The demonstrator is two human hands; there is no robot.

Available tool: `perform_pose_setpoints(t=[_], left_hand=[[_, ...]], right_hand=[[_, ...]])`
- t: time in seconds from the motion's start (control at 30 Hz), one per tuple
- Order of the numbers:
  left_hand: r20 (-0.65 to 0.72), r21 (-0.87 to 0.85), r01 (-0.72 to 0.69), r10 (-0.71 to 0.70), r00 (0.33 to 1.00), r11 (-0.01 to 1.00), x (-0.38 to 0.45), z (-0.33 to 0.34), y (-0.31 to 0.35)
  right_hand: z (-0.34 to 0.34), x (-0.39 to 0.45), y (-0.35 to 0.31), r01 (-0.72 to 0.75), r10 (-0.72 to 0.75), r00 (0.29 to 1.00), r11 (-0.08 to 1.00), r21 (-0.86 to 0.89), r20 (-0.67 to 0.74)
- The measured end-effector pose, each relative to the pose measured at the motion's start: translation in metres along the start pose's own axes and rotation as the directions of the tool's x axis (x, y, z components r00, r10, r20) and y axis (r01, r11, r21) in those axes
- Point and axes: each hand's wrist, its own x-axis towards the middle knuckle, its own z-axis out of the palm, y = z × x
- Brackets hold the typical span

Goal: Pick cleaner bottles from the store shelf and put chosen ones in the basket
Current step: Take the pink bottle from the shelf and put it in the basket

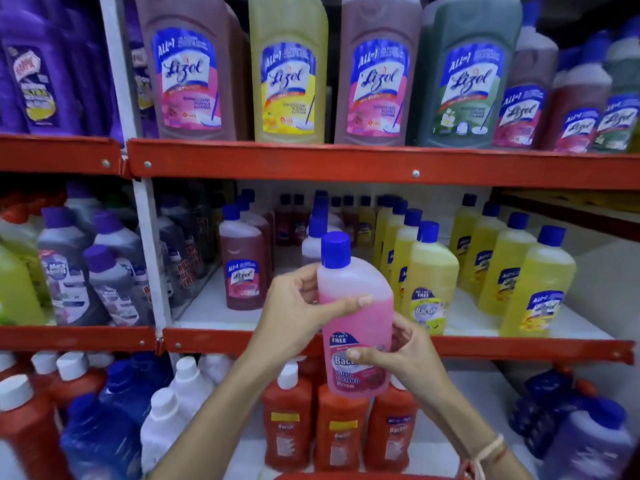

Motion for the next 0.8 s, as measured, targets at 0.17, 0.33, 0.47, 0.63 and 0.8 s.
perform_pose_setpoints(t=[0.17,0.33,0.47,0.63,0.8], left_hand=[[-0.021,-0.035,0.076,-0.077,0.997,0.996,-0.025,0.019,-0.032],[-0.009,0.057,0.215,-0.214,0.977,0.975,-0.065,0.037,-0.084],[0.006,0.068,0.358,-0.359,0.933,0.931,-0.107,0.05,-0.133],[0.035,0.082,0.517,-0.521,0.853,0.852,-0.157,0.065,-0.18],[-0.033,0.18,0.669,-0.675,0.737,0.721,-0.213,0.074,-0.235]], right_hand=[[-0.017,-0.03,0.022,-0.121,0.127,0.99,0.989,-0.08,0.068],[-0.032,-0.067,0.059,-0.223,0.24,0.966,0.961,-0.163,0.094],[-0.041,-0.098,0.1,-0.286,0.304,0.952,0.926,-0.246,0.04],[-0.037,-0.143,0.164,-0.42,0.439,0.898,0.842,-0.338,-0.022],[-0.022,-0.183,0.221,-0.517,0.565,0.822,0.695,-0.499,-0.065]])
